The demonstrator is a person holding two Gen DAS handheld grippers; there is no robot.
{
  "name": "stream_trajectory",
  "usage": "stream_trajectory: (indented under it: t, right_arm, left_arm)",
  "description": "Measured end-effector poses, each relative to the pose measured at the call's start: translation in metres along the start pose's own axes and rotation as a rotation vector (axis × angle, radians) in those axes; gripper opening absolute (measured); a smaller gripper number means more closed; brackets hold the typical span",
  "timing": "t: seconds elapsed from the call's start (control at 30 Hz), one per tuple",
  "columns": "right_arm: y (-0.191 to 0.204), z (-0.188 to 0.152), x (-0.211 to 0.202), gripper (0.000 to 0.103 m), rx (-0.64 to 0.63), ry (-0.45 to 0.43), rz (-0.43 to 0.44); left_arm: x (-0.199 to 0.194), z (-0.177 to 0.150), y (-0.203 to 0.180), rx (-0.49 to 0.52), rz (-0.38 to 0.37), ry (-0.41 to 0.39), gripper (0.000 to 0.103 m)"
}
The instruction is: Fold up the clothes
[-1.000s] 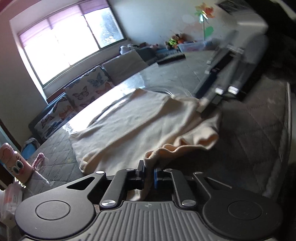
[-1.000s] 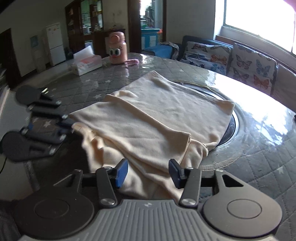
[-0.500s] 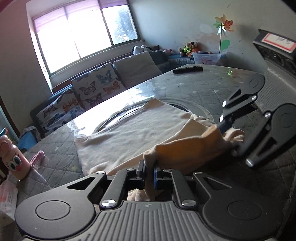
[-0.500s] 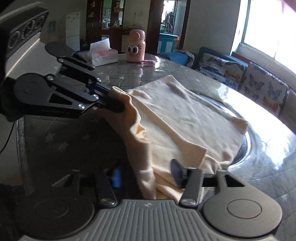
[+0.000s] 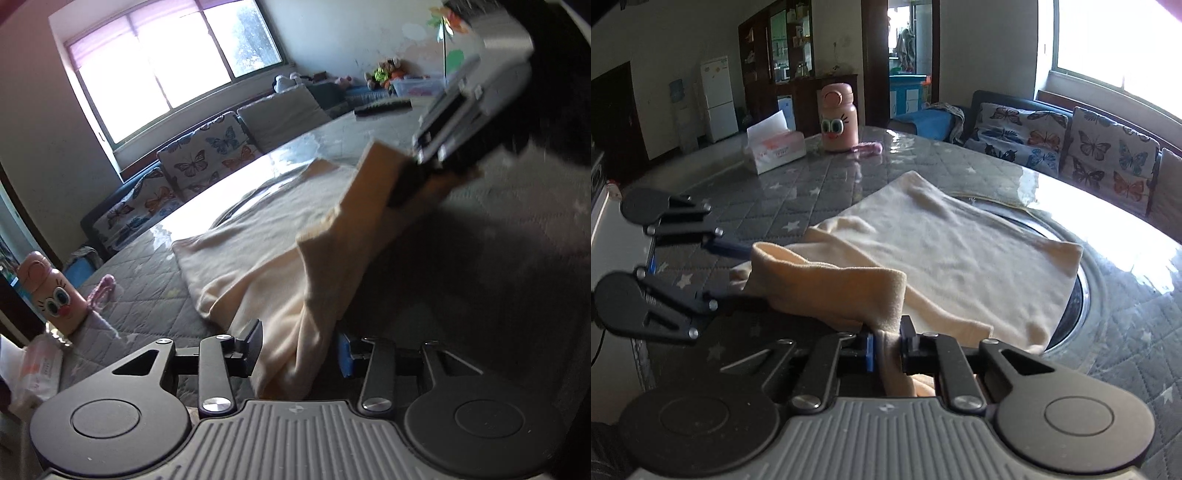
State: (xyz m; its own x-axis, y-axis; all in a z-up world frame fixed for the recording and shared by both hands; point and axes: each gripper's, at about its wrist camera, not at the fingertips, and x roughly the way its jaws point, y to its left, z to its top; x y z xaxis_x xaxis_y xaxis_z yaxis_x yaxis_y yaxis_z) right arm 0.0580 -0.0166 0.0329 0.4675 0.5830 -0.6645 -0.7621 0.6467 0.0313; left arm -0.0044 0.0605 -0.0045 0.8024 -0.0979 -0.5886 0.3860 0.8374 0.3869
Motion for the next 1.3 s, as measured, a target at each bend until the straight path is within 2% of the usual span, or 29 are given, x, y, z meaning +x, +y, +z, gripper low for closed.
stream_trajectory:
  t: [0.03,0.07,0.1,0.2,0.5,0.83,1.03,1.17,1.3]
  right_arm:
    - [0.000,0.001,0.000,0.011,0.002,-0.003,-0.003]
    - [0.000,0.002,-0.001,0.011,0.005,-0.007,-0.005]
    - [0.000,0.002,-0.001,0.011,0.008,-0.011,-0.007]
    - [0.001,0.001,-0.002,0.010,0.014,-0.023,-0.014]
    - [0.012,-0.004,-0.034,0.008,-0.005,-0.082,0.004]
    - [0.048,-0.021,-0.104,0.008,-0.069,-0.081,0.101]
    - [0.052,-0.012,-0.111,0.008,-0.088,-0.070,0.114]
    - [0.039,0.010,-0.096,0.008,-0.092,-0.069,0.094]
    - [0.019,0.039,-0.069,0.008,-0.093,-0.059,0.071]
  left_arm:
    - [0.001,-0.002,-0.001,0.016,0.011,0.006,0.045]
    - [0.003,-0.004,-0.003,0.033,0.022,0.010,0.038]
    - [0.004,-0.006,-0.004,0.051,0.036,0.011,0.025]
    - [0.003,-0.006,-0.005,0.071,0.056,-0.004,0.012]
    - [-0.046,0.005,0.004,0.024,0.041,-0.086,0.010]
    - [-0.130,-0.005,-0.013,0.008,-0.041,-0.102,0.010]
    - [-0.124,0.002,-0.001,-0.044,-0.047,-0.100,0.010]
    - [-0.097,0.017,0.019,-0.067,-0.026,-0.095,0.010]
    - [-0.054,0.033,0.044,-0.105,-0.010,-0.060,0.010]
